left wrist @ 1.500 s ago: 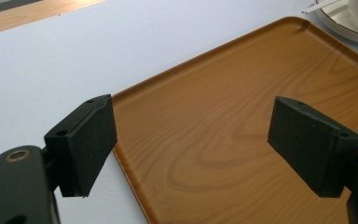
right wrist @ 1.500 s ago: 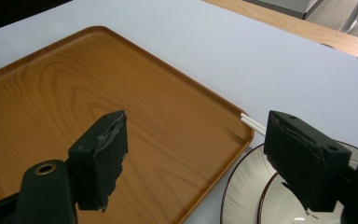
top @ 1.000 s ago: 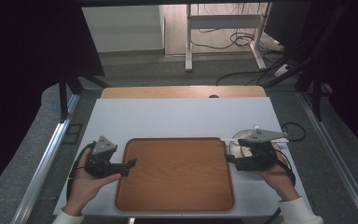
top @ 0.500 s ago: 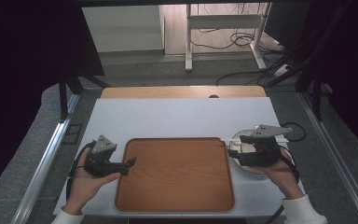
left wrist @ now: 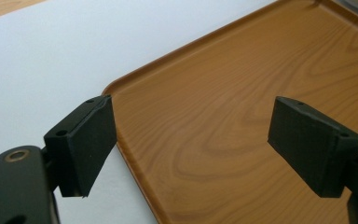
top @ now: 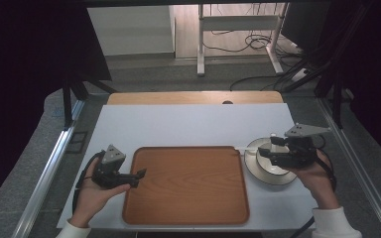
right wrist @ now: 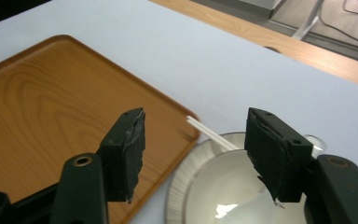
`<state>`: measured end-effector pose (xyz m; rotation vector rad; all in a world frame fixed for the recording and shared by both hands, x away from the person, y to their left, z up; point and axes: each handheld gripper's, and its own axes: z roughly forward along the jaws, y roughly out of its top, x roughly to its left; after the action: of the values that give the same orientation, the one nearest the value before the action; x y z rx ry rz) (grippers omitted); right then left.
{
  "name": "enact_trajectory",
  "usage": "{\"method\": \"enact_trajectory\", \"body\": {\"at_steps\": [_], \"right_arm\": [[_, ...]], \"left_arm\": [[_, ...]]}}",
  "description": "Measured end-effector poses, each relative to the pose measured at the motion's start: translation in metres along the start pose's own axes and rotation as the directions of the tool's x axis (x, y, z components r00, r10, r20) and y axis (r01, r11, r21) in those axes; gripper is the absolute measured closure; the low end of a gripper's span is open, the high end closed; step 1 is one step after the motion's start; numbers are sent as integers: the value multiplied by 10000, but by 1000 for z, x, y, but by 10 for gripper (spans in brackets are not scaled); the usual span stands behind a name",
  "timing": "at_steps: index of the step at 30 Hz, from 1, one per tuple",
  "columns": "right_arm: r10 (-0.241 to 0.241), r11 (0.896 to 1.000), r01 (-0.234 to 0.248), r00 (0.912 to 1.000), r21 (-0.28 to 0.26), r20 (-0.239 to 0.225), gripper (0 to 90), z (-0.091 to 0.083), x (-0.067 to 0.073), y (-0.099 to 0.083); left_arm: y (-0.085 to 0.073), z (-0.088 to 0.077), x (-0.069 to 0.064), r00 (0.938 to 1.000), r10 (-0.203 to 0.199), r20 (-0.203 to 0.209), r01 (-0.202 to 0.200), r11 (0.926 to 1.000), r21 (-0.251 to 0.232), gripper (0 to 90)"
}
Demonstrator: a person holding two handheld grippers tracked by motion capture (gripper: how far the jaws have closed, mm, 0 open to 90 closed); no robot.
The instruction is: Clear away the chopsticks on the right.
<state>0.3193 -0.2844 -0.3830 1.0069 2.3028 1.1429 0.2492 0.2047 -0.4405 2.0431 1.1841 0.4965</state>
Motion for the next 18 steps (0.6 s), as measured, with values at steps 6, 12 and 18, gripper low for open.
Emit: {"method": "enact_trajectory", "body": {"at_steps": [6, 12, 18], "right_arm": [[65, 9999, -69, 9989, 83, 473, 449, -12, -17, -2], [223, 9993, -252, 9943, 266, 1039, 494, -17, -28, -7], [633, 9971, -694, 9840, 312, 1666, 599, -26, -45, -14]], "left_arm": [[0, 0, 1, 10000, -20, -65, 20, 10000, 33, 148], [-2, 2, 1, 9999, 19, -104, -18, 9999, 137, 148], [-3, 2, 3, 9999, -3, -124, 5, 9998, 206, 148]]}}
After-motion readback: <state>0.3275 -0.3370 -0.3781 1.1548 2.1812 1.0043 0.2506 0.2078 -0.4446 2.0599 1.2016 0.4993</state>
